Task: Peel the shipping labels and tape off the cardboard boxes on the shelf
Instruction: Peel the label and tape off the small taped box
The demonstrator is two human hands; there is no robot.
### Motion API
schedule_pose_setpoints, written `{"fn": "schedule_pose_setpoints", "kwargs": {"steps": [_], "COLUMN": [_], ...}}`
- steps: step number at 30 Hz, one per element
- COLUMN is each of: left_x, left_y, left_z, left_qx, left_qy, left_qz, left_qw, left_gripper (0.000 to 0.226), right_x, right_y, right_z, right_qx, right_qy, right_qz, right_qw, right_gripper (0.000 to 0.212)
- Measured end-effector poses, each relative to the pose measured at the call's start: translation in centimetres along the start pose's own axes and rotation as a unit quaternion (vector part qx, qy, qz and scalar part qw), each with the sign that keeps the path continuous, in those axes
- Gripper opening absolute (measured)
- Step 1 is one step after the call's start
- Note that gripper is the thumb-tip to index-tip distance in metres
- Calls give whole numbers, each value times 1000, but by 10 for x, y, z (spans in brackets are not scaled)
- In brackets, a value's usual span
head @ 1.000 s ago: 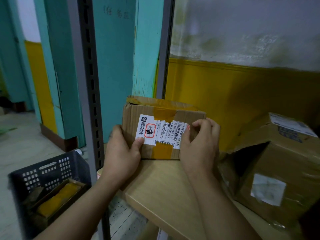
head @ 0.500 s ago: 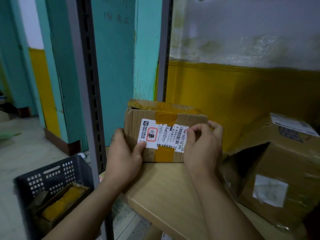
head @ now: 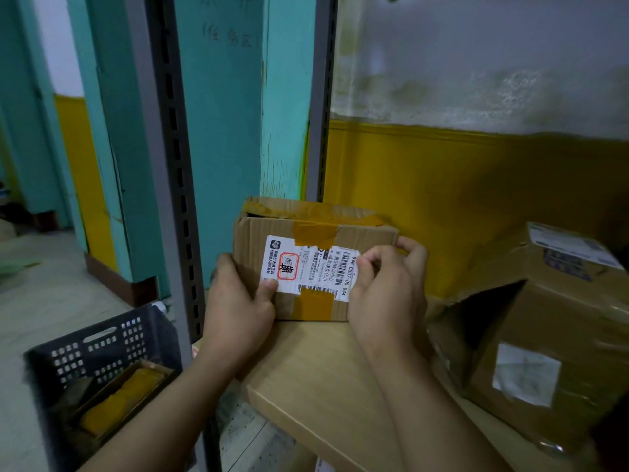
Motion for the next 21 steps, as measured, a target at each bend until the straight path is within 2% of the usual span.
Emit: {"fn": "schedule_pose_setpoints", "kwargs": {"steps": [17,21], "left_x": [0,-2], "left_y": [-3,-1], "left_z": [-1,-1], "left_qx": [-20,-20], "left_qy": [13,16], "left_qz": [19,30], "left_qw": [1000,999], "left_gripper": [35,32], "right_x": [3,-2], "right_y": [-1,-5], "right_z": [2,1], "right_qx": [-42,-43], "right_qy": [-50,-31], "right_qz": [3,-32], "right_qw": [998,998], "right_gripper": [13,6]}}
Point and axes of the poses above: each hand's wrist, its own z-axis away from the middle knuckle, its own x-axis out of the palm, y = z × x, the point moved 6 cm from there along -z, towards the middle knuckle, and after that the axes turned 13 degrees about z, right-handed, at the moved point
